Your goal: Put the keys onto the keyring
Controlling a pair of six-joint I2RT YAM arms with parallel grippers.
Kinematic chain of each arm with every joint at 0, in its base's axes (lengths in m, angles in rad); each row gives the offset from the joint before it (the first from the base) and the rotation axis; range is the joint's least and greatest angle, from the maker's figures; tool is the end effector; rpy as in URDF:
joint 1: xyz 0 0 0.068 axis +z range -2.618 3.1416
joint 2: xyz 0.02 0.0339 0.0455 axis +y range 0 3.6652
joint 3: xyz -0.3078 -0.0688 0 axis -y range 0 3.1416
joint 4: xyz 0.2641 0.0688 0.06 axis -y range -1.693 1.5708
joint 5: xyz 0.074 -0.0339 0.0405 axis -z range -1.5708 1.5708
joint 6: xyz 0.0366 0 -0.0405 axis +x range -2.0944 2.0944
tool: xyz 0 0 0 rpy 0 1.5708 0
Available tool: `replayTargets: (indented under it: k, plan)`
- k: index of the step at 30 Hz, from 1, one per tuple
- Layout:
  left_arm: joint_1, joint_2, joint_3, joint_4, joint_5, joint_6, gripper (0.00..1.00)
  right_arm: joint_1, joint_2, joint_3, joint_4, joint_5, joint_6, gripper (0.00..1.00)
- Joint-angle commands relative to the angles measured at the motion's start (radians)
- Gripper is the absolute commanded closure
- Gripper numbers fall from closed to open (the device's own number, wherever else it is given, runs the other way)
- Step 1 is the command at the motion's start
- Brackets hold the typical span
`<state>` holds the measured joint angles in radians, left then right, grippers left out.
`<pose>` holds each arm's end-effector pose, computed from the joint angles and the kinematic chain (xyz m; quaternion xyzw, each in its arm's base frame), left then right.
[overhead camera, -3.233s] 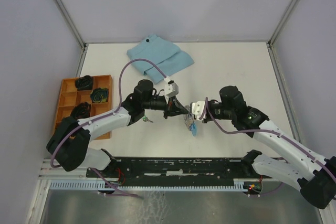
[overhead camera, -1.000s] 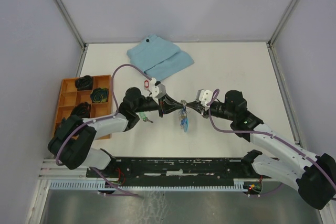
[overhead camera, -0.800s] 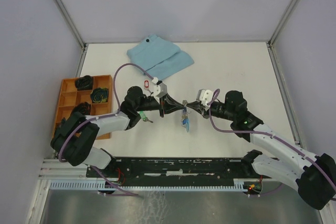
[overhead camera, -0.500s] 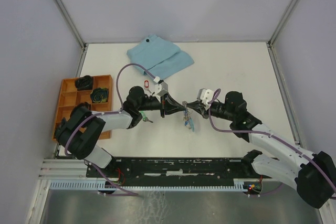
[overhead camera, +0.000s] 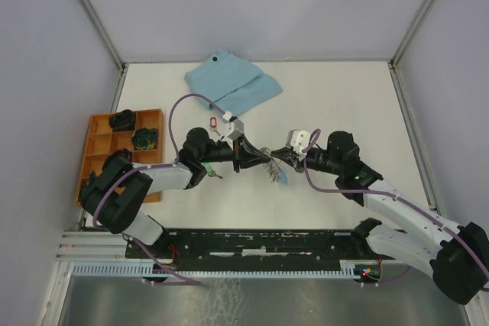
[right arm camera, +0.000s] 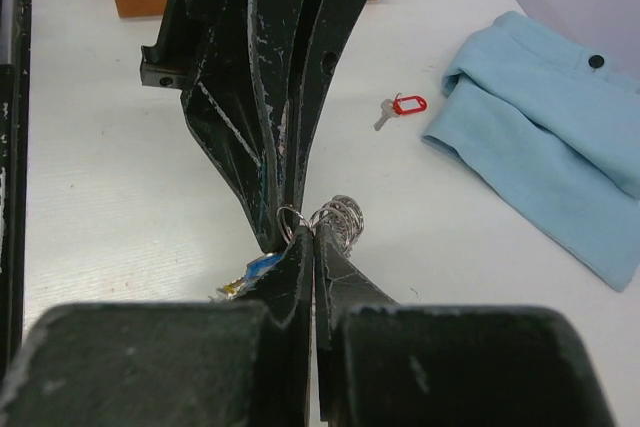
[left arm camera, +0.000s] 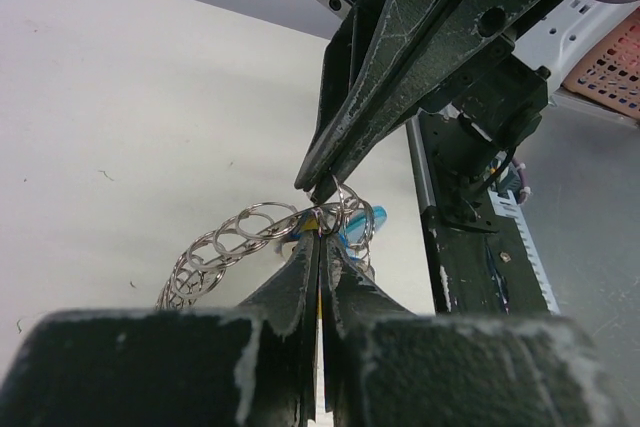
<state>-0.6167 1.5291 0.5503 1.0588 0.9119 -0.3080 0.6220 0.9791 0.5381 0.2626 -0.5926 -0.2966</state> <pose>0.2284 -0.1974 0.2431 0.4133 0.5520 -0.5616 0.4573 0.1632 0.1422 0.2920 -0.4932 0.5748 0.3204 0.5690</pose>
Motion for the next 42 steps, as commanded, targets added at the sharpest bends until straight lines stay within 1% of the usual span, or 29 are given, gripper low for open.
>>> replayTargets:
  k: [1, 3, 5, 8, 10, 16, 19, 22, 23, 25, 26, 33, 35, 37, 42]
  plan:
    - [-0.008, -0.085, 0.014, 0.001, -0.038, 0.044, 0.97, 0.008, -0.036, 0.075, -0.150, -0.013, -0.075, 0.99]
    - [-0.008, -0.098, 0.021, -0.038, -0.041, 0.063, 0.97, 0.008, -0.033, 0.100, -0.208, -0.013, -0.096, 0.98]
    - [-0.008, -0.108, 0.030, -0.082, -0.039, 0.077, 0.97, 0.009, -0.029, 0.126, -0.256, -0.016, -0.115, 0.93]
    - [-0.008, -0.122, 0.040, -0.128, -0.035, 0.099, 0.97, 0.009, -0.020, 0.156, -0.313, -0.031, -0.143, 0.89]
    - [-0.008, -0.125, 0.048, -0.157, -0.030, 0.113, 0.97, 0.009, -0.012, 0.170, -0.339, -0.039, -0.155, 0.88]
    - [-0.008, -0.135, 0.064, -0.194, -0.008, 0.125, 0.97, 0.009, 0.019, 0.201, -0.384, -0.073, -0.177, 0.84]
    - [-0.009, -0.136, 0.071, -0.206, 0.001, 0.127, 0.97, 0.009, 0.032, 0.209, -0.384, -0.091, -0.179, 0.80]
    - [-0.010, -0.133, 0.078, -0.213, 0.011, 0.127, 0.97, 0.009, 0.042, 0.216, -0.383, -0.095, -0.180, 0.79]
    - [-0.011, -0.134, 0.080, -0.216, 0.014, 0.127, 0.97, 0.009, 0.045, 0.218, -0.383, -0.095, -0.181, 0.80]
    - [-0.012, -0.135, 0.082, -0.219, 0.016, 0.126, 0.97, 0.009, 0.045, 0.221, -0.382, -0.095, -0.179, 0.87]
    - [-0.013, -0.137, 0.082, -0.223, 0.017, 0.127, 0.97, 0.009, 0.046, 0.223, -0.385, -0.094, -0.180, 0.88]
    - [-0.018, -0.156, 0.093, -0.274, 0.018, 0.150, 0.97, 0.009, 0.035, 0.234, -0.394, -0.062, -0.160, 0.87]
    - [-0.018, -0.162, 0.099, -0.308, 0.017, 0.165, 0.97, 0.008, 0.033, 0.234, -0.385, -0.054, -0.152, 0.98]
    - [-0.018, -0.162, 0.100, -0.321, 0.014, 0.168, 0.97, 0.009, 0.023, 0.218, -0.332, -0.047, -0.124, 0.99]
    - [-0.018, -0.136, 0.092, -0.298, 0.016, 0.123, 0.97, 0.009, -0.003, 0.141, -0.116, -0.044, -0.005, 0.99]
